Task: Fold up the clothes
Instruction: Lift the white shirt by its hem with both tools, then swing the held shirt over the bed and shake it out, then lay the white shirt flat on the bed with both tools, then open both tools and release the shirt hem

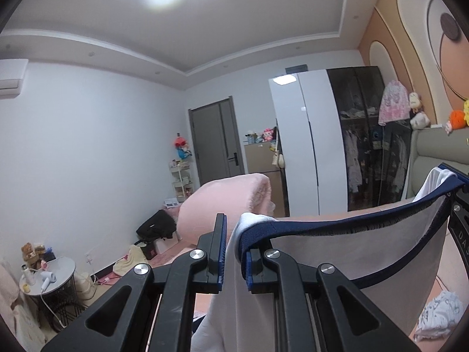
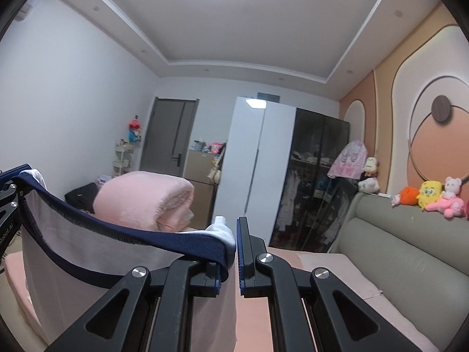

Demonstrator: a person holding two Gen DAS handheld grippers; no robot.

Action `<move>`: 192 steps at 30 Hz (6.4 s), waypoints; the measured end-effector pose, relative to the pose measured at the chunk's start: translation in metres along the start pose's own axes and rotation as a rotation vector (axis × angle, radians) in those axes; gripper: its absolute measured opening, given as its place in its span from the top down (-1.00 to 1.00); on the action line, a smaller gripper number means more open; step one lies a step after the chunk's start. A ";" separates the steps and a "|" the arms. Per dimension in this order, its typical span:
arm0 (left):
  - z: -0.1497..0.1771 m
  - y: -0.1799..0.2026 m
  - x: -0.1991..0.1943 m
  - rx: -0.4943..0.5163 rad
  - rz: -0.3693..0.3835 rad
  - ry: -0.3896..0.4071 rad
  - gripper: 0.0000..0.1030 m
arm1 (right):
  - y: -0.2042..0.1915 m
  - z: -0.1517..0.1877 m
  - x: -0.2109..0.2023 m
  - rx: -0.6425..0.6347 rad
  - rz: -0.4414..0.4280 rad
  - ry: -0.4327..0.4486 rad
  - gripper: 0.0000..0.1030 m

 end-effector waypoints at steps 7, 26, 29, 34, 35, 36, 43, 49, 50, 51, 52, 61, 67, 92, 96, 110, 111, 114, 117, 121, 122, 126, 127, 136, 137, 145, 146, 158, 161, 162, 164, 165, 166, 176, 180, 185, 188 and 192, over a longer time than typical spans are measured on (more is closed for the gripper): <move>0.002 0.046 0.049 0.020 0.043 -0.060 0.80 | 0.022 0.020 0.029 -0.029 0.050 -0.062 0.94; -0.026 0.227 0.250 0.193 0.121 -0.048 0.80 | 0.127 0.055 0.262 -0.129 0.291 -0.215 0.94; -0.028 0.241 0.278 0.180 0.106 -0.035 0.80 | 0.129 0.059 0.291 -0.140 0.291 -0.224 0.94; -0.028 0.255 0.314 0.167 0.058 -0.023 0.80 | 0.132 0.054 0.337 -0.213 0.328 -0.218 0.94; -0.028 0.258 0.321 0.169 0.047 -0.022 0.80 | 0.133 0.053 0.345 -0.225 0.332 -0.218 0.94; -0.027 0.261 0.328 0.176 0.041 -0.021 0.80 | 0.133 0.052 0.354 -0.238 0.337 -0.217 0.94; -0.033 0.287 0.365 0.284 0.041 0.009 0.80 | 0.143 0.048 0.406 -0.259 0.362 -0.226 0.94; -0.025 0.289 0.380 0.252 0.004 -0.001 0.80 | 0.146 0.056 0.429 -0.257 0.383 -0.231 0.94; -0.018 0.289 0.382 0.245 0.004 -0.017 0.80 | 0.142 0.064 0.429 -0.258 0.379 -0.236 0.94; -0.008 0.288 0.381 0.236 0.018 -0.045 0.80 | 0.139 0.073 0.428 -0.248 0.367 -0.252 0.94; 0.003 0.287 0.381 0.227 0.032 -0.073 0.80 | 0.136 0.082 0.426 -0.238 0.355 -0.268 0.94; 0.107 0.272 0.338 0.164 0.132 -0.329 0.80 | 0.089 0.184 0.369 -0.334 0.239 -0.402 0.94; 0.163 0.266 0.295 0.112 0.197 -0.471 0.80 | 0.069 0.238 0.313 -0.295 0.174 -0.495 0.94; 0.294 0.265 0.132 0.150 0.308 -0.680 0.80 | 0.057 0.352 0.137 -0.107 0.121 -0.717 0.93; 0.315 0.262 0.111 0.155 0.319 -0.710 0.80 | 0.051 0.361 0.118 -0.102 0.112 -0.723 0.93; 0.385 0.262 0.055 0.135 0.378 -0.887 0.79 | 0.049 0.414 0.054 -0.067 0.099 -0.760 0.93; 0.391 0.261 0.051 0.122 0.379 -0.901 0.79 | 0.049 0.418 0.051 -0.055 0.100 -0.768 0.93; 0.405 0.262 0.042 0.114 0.383 -0.923 0.79 | 0.048 0.432 0.041 -0.022 0.100 -0.790 0.93; 0.415 0.260 0.034 0.101 0.384 -0.930 0.79 | 0.046 0.450 0.030 -0.002 0.098 -0.817 0.93; 0.422 0.259 0.028 0.057 0.378 -0.931 0.79 | 0.046 0.471 0.018 0.029 0.107 -0.842 0.93; 0.425 0.259 0.026 0.052 0.377 -0.934 0.79 | 0.046 0.474 0.018 0.043 0.107 -0.847 0.93; 0.435 0.260 0.021 0.060 0.390 -0.972 0.79 | 0.046 0.492 0.009 0.095 0.117 -0.870 0.93; 0.435 0.259 0.021 0.055 0.391 -0.969 0.79 | 0.045 0.496 0.007 0.105 0.115 -0.876 0.92; 0.453 0.251 0.017 -0.018 0.386 -1.061 0.79 | 0.045 0.520 -0.008 0.205 0.134 -0.907 0.91; 0.456 0.249 0.017 -0.017 0.378 -1.072 0.79 | 0.045 0.522 -0.009 0.228 0.138 -0.906 0.91; 0.468 0.248 0.014 0.016 0.375 -1.122 0.76 | 0.041 0.541 -0.011 0.311 0.159 -0.935 0.84; 0.470 0.248 0.014 0.017 0.376 -1.133 0.72 | 0.041 0.543 -0.011 0.315 0.159 -0.935 0.84; 0.478 0.252 0.013 0.128 0.351 -1.147 0.49 | 0.043 0.539 -0.025 0.293 0.143 -0.933 0.84; 0.478 0.248 0.015 0.162 0.310 -1.147 0.01 | 0.042 0.538 -0.026 0.303 0.138 -0.937 0.84; 0.478 0.245 0.016 0.163 0.293 -1.150 -0.16 | 0.043 0.538 -0.026 0.311 0.135 -0.940 0.84; 0.479 0.237 0.019 0.110 0.289 -1.170 -0.25 | 0.042 0.538 -0.027 0.320 0.123 -0.954 0.82; 0.479 0.232 0.019 0.056 0.302 -1.186 -0.26 | 0.042 0.538 -0.027 0.321 0.115 -0.962 0.80; 0.479 0.227 0.019 0.007 0.314 -1.198 -0.27 | 0.041 0.538 -0.027 0.322 0.107 -0.971 0.65; 0.469 0.190 0.018 -0.368 0.382 -1.230 -0.35 | 0.055 0.515 -0.037 0.358 0.110 -0.962 0.08; 0.462 0.198 0.012 -0.323 0.431 -1.242 -0.35 | 0.053 0.502 -0.041 0.356 0.081 -0.952 0.08; 0.432 0.216 0.000 -0.275 0.508 -1.161 -0.36 | 0.060 0.480 -0.042 0.407 0.051 -0.891 -0.04; 0.425 0.216 0.005 -0.239 0.520 -1.144 -0.36 | 0.064 0.468 -0.042 0.460 0.017 -0.864 -0.08; 0.423 0.208 0.002 -0.303 0.489 -1.107 -0.36 | 0.074 0.460 -0.041 0.488 0.039 -0.842 -0.14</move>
Point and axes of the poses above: each gripper's, at about its wrist camera, not at the fingertips, and x roughly the way its jaws point, y to its right, z to its underside, the point moved 7 cm from there along x, roughly the way its jaws point, and after that the axes turned 7 degrees about y, right-handed, at the moved point
